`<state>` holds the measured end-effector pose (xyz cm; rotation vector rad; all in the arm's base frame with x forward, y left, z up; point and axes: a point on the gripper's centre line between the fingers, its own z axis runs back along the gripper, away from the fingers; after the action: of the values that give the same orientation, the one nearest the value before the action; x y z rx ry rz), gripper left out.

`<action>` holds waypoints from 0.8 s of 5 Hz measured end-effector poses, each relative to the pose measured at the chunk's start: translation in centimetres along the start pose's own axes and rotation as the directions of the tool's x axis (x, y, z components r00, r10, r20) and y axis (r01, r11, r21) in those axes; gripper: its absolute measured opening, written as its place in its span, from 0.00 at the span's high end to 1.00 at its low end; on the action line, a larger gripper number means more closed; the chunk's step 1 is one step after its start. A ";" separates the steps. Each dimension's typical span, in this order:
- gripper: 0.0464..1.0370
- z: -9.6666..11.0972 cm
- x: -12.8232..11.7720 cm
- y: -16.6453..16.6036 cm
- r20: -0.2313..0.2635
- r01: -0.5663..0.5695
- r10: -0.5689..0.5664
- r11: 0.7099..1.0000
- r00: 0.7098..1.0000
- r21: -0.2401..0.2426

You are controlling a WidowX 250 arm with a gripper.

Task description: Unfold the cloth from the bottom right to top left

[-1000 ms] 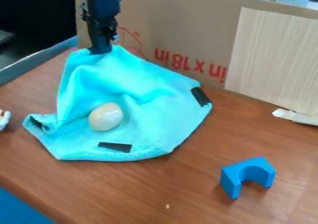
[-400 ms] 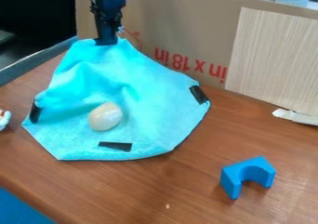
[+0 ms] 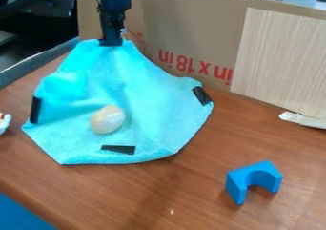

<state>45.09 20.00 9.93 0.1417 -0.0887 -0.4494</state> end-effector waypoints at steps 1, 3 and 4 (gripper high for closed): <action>1.00 -0.1 0.1 0.2 0.023 0.064 -0.064 0.998 0.998 -0.008; 0.83 -0.2 -0.1 0.3 0.052 0.145 -0.144 0.989 0.988 -0.021; 0.58 -1.6 -0.7 0.1 0.046 0.163 -0.161 0.985 0.986 -0.049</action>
<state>44.63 20.56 8.33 0.0881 -0.1074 -0.6167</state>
